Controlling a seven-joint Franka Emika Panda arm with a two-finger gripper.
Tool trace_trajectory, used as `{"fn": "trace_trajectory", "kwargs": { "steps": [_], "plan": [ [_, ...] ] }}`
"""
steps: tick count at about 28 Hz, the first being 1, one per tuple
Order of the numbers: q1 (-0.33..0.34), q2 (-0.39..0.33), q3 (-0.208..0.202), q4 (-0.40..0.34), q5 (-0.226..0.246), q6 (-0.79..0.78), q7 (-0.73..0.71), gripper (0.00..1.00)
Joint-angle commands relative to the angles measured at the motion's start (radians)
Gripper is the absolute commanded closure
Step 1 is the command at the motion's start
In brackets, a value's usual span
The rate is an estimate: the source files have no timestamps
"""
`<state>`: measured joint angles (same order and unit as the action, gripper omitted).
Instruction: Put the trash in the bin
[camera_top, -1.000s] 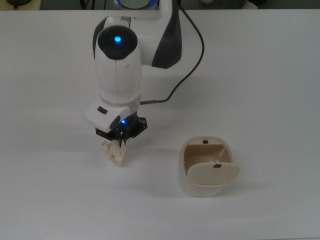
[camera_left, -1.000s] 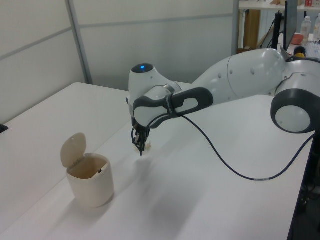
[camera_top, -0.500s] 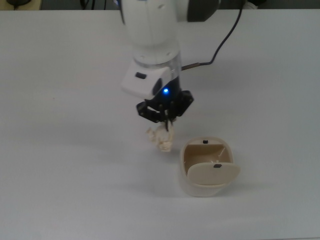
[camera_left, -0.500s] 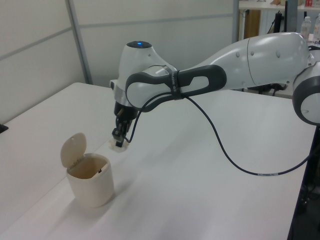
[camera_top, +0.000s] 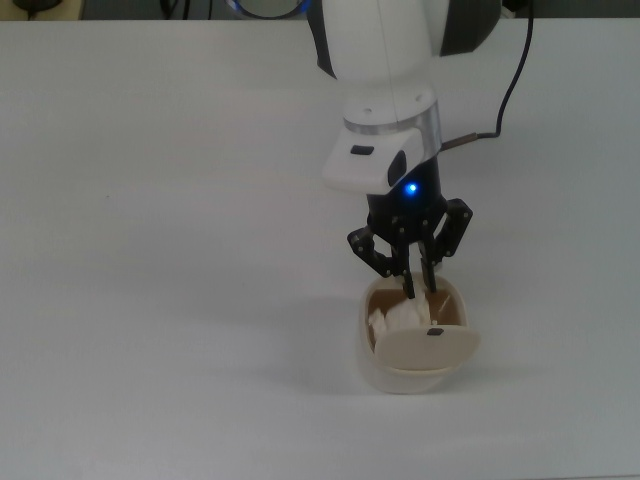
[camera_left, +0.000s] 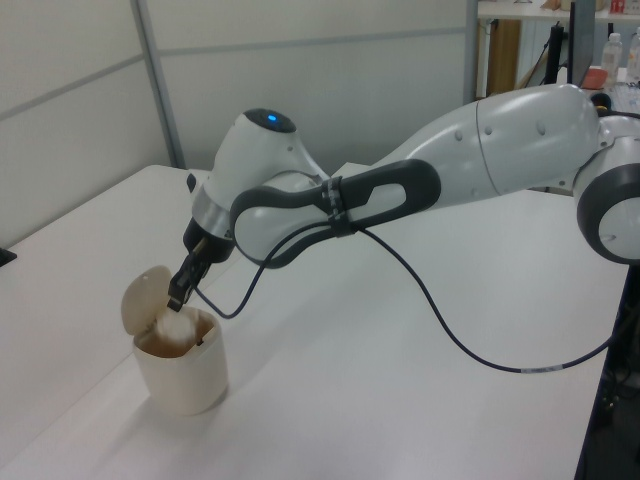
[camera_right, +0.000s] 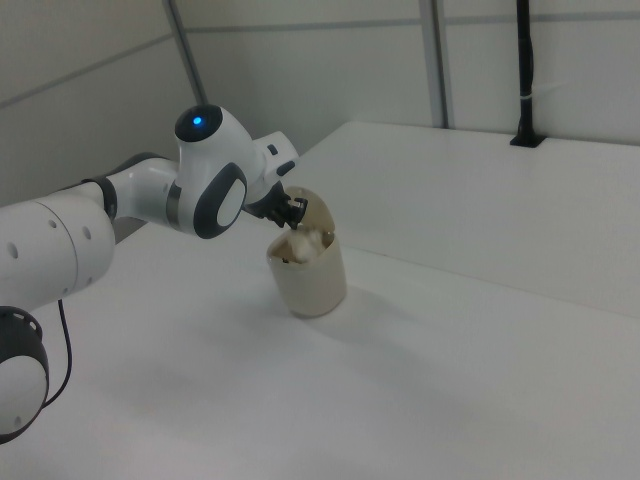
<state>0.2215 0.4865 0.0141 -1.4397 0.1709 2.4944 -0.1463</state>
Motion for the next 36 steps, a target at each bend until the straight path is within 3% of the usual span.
{"fn": "trace_trajectory", "kwargs": {
  "steps": [1, 7, 20, 24, 26, 32, 36],
  "plan": [
    [0.01, 0.014, -0.005, -0.001, -0.001, 0.024, 0.027, 0.0],
    [-0.023, -0.022, -0.017, -0.01, 0.009, -0.084, 0.028, 0.0],
    [-0.203, -0.256, -0.023, -0.004, -0.007, -0.656, 0.019, 0.0],
    [-0.226, -0.308, -0.032, -0.004, -0.04, -0.791, 0.024, 0.0],
    [-0.229, -0.341, -0.046, -0.004, -0.083, -0.893, 0.028, 0.0],
    [-0.229, -0.381, -0.104, -0.008, -0.111, -0.98, 0.045, 0.0],
    [-0.231, -0.376, -0.117, -0.011, -0.114, -0.977, 0.076, 0.0]
  ]
}}
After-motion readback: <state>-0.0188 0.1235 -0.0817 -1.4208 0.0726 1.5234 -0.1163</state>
